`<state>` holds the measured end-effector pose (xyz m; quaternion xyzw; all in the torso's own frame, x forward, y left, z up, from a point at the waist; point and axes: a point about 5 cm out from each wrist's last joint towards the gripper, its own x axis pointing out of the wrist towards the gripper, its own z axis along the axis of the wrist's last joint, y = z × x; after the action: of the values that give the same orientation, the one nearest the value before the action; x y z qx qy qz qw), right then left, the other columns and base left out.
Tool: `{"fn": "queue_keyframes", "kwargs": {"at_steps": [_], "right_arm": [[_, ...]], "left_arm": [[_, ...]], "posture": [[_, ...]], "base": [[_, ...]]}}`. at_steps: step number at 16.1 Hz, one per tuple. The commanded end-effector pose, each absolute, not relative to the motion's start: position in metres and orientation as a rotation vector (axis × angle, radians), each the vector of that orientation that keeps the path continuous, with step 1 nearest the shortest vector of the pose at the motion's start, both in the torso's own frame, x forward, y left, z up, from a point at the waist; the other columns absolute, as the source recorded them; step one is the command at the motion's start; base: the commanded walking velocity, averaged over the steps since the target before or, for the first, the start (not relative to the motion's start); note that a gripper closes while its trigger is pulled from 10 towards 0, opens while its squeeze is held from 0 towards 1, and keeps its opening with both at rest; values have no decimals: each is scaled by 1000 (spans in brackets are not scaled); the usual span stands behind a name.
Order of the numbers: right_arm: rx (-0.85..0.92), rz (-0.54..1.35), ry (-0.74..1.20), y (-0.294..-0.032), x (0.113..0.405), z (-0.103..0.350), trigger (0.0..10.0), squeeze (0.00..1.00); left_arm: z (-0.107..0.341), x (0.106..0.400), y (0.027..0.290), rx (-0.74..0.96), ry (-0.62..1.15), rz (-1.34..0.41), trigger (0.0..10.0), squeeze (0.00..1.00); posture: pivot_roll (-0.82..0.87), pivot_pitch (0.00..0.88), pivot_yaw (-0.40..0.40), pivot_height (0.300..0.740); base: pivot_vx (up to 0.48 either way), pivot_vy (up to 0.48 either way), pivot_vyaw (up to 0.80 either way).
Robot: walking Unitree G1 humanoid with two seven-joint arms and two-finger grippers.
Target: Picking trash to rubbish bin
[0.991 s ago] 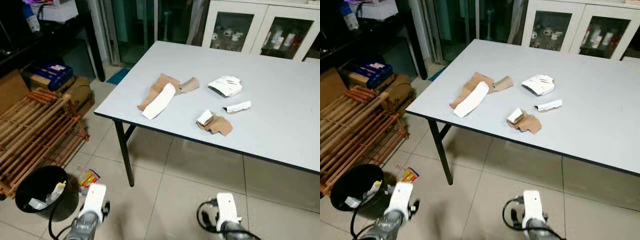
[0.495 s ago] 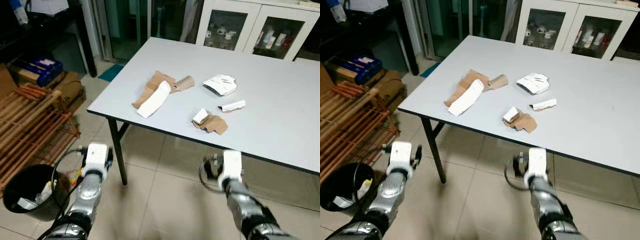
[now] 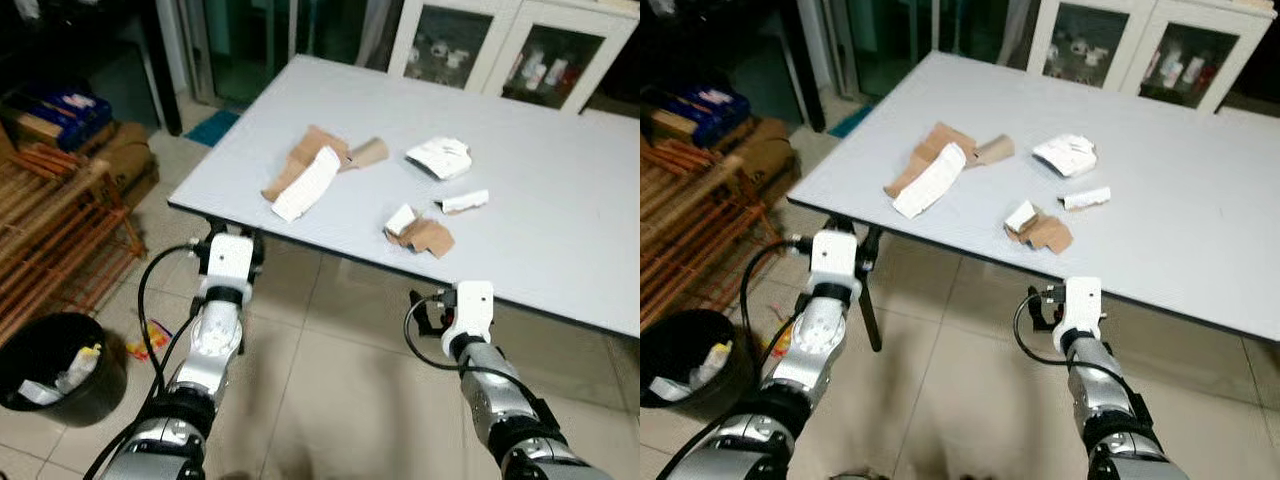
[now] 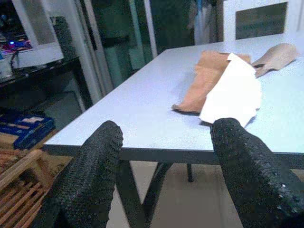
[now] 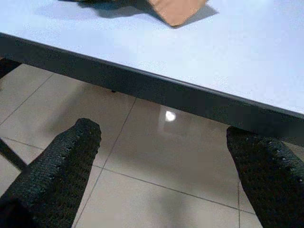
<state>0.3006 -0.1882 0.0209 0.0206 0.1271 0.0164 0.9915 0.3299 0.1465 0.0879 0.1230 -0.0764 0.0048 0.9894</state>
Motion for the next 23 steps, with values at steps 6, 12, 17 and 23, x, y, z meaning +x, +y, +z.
{"fn": "queue_keyframes", "kwargs": {"at_steps": [6, 12, 17, 23], "right_arm": [[42, 3, -299, -189, 353, 149, 10000, 0], [78, -13, -358, -179, 347, 168, 10000, 0], [93, 5, -413, -174, 334, 193, 10000, 0], [93, 63, -300, -154, 344, 174, 10000, 0]], "left_arm": [[118, 341, 151, 217, -246, 19, 10000, 0], [128, 346, 148, 237, -262, -29, 10000, 0], [125, 340, 150, 230, -255, -34, 10000, 0], [126, 342, 149, 234, -242, -37, 10000, 0]], "posture": [[-25, 0, -126, 740], [-29, 0, -85, 740], [-28, 9, -92, 740], [-7, 4, -92, 740]], "base": [[0, 0, 0], [0, 0, 0], [0, 0, 0], [0, 0, 0]]}}
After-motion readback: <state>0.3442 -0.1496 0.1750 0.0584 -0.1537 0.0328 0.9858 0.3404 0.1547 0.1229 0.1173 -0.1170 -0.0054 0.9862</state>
